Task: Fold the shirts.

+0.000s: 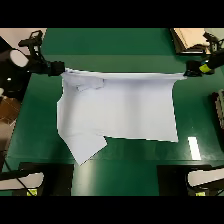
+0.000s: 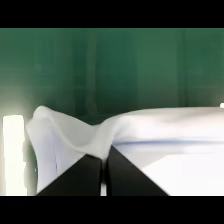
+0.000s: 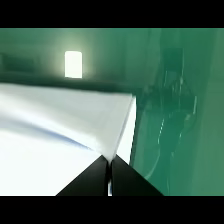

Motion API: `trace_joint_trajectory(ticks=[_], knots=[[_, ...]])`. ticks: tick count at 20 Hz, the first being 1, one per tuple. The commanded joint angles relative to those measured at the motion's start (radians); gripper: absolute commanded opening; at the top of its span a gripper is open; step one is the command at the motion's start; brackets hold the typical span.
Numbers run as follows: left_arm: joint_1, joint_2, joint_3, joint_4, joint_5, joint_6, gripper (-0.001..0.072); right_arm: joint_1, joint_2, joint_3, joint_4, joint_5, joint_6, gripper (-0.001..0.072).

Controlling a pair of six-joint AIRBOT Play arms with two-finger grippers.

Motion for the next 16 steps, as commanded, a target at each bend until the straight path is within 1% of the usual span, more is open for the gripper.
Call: trace_joint_trajectory(ticks=[1,2,4,5,7,9,11,14,15,16], knots=[[0.001,-0.105,0.021,-0.019,0.116,0.021,0.0022,0.008,-0.134,0.128,-0.005,-0.048,0.002,0.001],[0.001,-0.109,0.021,-0.019,0.109,0.026,0.0022,0.008,-0.146,0.149,-0.005,-0.038,0.002,0.001],[0.001,-0.109,0.021,-0.019,0.049,0.09,0.0022,0.008,-0.148,0.153,-0.005,-0.011,0.002,0.0009],[0.001,-0.109,0.021,-0.018,-0.018,0.132,0.0023,0.008,-0.145,0.146,-0.006,0.021,0.002,0.0009],[0.001,-0.109,0.009,-0.015,-0.142,0.179,0.0023,0.013,-0.113,0.067,-0.005,0.033,0.002,0.001],[0.001,-0.109,-0.019,0.005,-0.191,0.178,0.0023,0.032,-0.071,-0.049,-0.006,0.011,0.001,0.0009],[0.001,-0.109,-0.051,0.018,-0.2,0.175,0.0023,0.053,-0.031,-0.172,-0.006,-0.035,0.001,0.0011],[0.001,-0.115,-0.066,0.018,-0.213,0.153,0.0025,0.081,0.0,-0.291,-0.003,-0.085,0.002,0.0011],[0.001,-0.115,-0.065,0.017,-0.213,0.14,0.0061,0.085,0.005,-0.314,0.014,-0.089,0.002,0.0012],[0.001,-0.114,-0.065,0.009,-0.216,0.14,0.0378,0.084,0.012,-0.334,0.043,-0.094,0.001,0.0028]])
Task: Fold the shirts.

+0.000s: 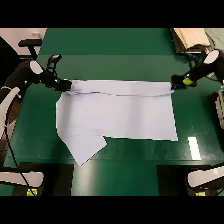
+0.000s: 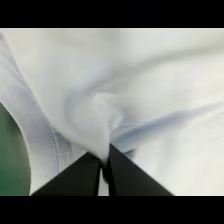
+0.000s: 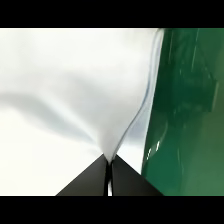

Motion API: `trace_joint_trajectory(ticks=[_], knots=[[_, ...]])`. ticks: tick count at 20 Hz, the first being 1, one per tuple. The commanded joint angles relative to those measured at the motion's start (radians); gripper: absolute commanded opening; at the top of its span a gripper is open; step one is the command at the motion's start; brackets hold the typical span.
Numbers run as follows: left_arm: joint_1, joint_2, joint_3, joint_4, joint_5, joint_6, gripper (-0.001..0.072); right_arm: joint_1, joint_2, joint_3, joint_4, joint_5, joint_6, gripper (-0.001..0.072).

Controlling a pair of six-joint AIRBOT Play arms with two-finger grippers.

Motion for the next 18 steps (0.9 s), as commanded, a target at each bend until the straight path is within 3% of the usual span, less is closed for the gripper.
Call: trace_joint_trajectory(ticks=[1,2,3,7,14,18], knots=[[0.0,-0.002,-0.009,-0.008,-0.034,-0.037,0.0632,0.011,0.032,-0.099,0.061,-0.039,0.0,0.0195],[0.001,0.001,-0.009,-0.006,-0.061,-0.051,0.057,0.002,0.04,-0.104,0.074,-0.036,0.0,0.036],[0.008,0.013,-0.009,-0.003,-0.105,-0.05,0.0484,-0.002,0.055,-0.104,0.07,-0.02,0.0,0.0364],[0.077,0.169,-0.105,0.003,-0.255,-0.055,0.0488,-0.032,0.2,-0.152,0.064,0.054,-0.028,0.0364],[0.117,0.673,-0.695,-0.025,-0.283,-0.194,0.0488,-0.023,0.497,-0.414,0.072,-0.097,-0.027,0.0364],[0.116,0.784,-0.864,-0.142,-0.307,-0.201,0.0488,-0.023,0.556,-0.456,0.072,-0.104,-0.027,0.0364]])
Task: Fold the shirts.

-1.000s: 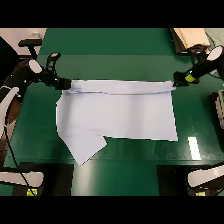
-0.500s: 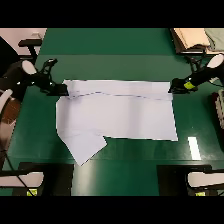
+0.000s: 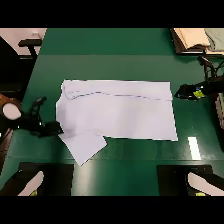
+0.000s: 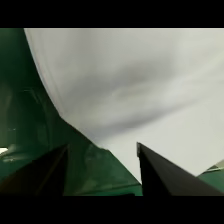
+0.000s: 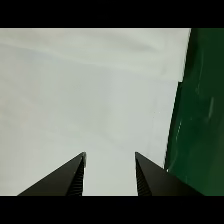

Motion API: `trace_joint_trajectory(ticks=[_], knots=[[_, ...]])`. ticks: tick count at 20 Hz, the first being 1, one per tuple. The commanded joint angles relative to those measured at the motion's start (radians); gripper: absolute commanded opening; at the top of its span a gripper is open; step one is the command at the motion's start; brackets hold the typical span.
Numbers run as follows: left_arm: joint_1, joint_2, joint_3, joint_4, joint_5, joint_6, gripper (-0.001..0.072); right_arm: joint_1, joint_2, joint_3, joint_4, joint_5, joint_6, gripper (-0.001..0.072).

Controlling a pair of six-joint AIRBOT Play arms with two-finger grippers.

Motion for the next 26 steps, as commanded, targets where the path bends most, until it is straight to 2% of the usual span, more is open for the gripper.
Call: trace_joint_trajectory(ticks=[1,7,12,13,14,15,20,21,22,23,25,26], knots=[[0.002,0.09,-0.15,-0.105,-0.003,-0.024,0.0488,0.001,0.063,-0.049,0.002,-0.032,0.0,0.0364],[0.002,0.09,-0.227,-0.175,0.175,-0.02,0.0488,0.001,0.072,-0.064,0.002,-0.021,0.0,0.0364],[0.002,0.09,-0.266,-0.227,0.202,-0.012,0.0481,0.001,0.073,-0.064,0.002,-0.017,0.0,0.0363],[0.002,0.09,-0.258,-0.235,0.197,-0.011,0.0311,0.001,0.073,-0.064,0.001,-0.005,0.0,0.0363],[0.002,0.09,-0.246,-0.25,0.188,0.011,0.0065,-0.003,0.073,-0.064,-0.003,0.016,-0.001,0.0363],[0.002,0.09,-0.23,-0.261,0.171,0.041,0.0023,-0.018,0.073,-0.069,-0.003,0.048,-0.009,0.0363],[0.002,0.09,-0.099,-0.249,0.087,0.048,0.0021,-0.194,0.073,-0.27,-0.01,0.169,-0.015,0.0375],[0.002,0.09,-0.081,-0.25,0.087,0.051,0.0022,-0.244,0.072,-0.338,-0.009,0.169,-0.015,0.0492],[0.002,0.09,-0.069,-0.251,0.088,0.051,0.0022,-0.29,0.071,-0.397,-0.005,0.164,-0.015,0.0541],[0.002,0.09,-0.064,-0.252,0.092,0.051,0.0021,-0.328,0.064,-0.449,0.003,0.157,-0.016,0.0523],[0.002,0.09,-0.063,-0.253,0.099,0.051,0.0021,-0.368,0.043,-0.526,0.019,0.146,-0.04,0.0427],[0.002,0.09,-0.063,-0.253,0.098,0.051,0.0022,-0.374,0.032,-0.557,0.06,0.133,-0.064,0.0427]])
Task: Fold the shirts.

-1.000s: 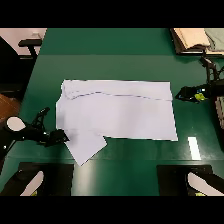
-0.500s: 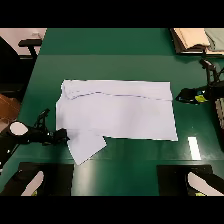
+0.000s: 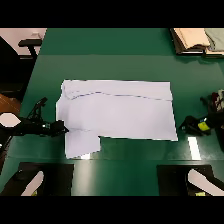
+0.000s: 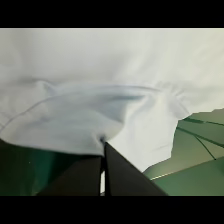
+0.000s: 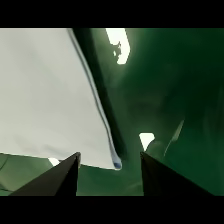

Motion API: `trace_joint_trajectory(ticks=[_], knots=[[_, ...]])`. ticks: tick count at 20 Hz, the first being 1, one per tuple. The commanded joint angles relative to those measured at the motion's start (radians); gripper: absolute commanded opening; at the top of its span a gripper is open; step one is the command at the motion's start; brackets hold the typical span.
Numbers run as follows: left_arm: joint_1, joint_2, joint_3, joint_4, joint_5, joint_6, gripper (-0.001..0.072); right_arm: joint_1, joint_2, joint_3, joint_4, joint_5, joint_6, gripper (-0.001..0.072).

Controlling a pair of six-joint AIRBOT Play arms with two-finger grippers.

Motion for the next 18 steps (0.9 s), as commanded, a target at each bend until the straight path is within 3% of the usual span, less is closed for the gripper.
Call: trace_joint_trajectory(ticks=[1,2,3,7,11,16,18], knots=[[0.001,0.001,0.016,-0.003,-0.003,0.004,0.0022,-0.061,-0.032,-0.131,0.1,-0.022,-0.054,0.0426],[0.001,0.001,0.016,-0.003,-0.002,0.003,0.0022,-0.056,-0.043,-0.143,0.142,-0.037,-0.062,0.0425],[0.001,0.001,0.016,-0.003,-0.002,0.004,0.0022,-0.042,-0.054,-0.146,0.169,-0.049,-0.071,0.0368],[0.0,0.001,0.029,0.019,-0.109,0.015,0.002,0.06,-0.043,-0.098,0.165,-0.035,-0.088,0.0008],[0.001,0.15,0.053,0.129,-0.227,-0.065,0.0019,0.111,0.09,-0.046,0.111,0.022,-0.087,0.0011],[0.0,0.364,0.053,0.122,-0.502,-0.156,0.002,0.077,0.315,0.021,-0.081,0.174,-0.083,0.0011],[0.001,0.379,0.053,0.113,-0.495,-0.176,0.002,0.053,0.383,0.05,-0.074,0.136,-0.081,0.001]])
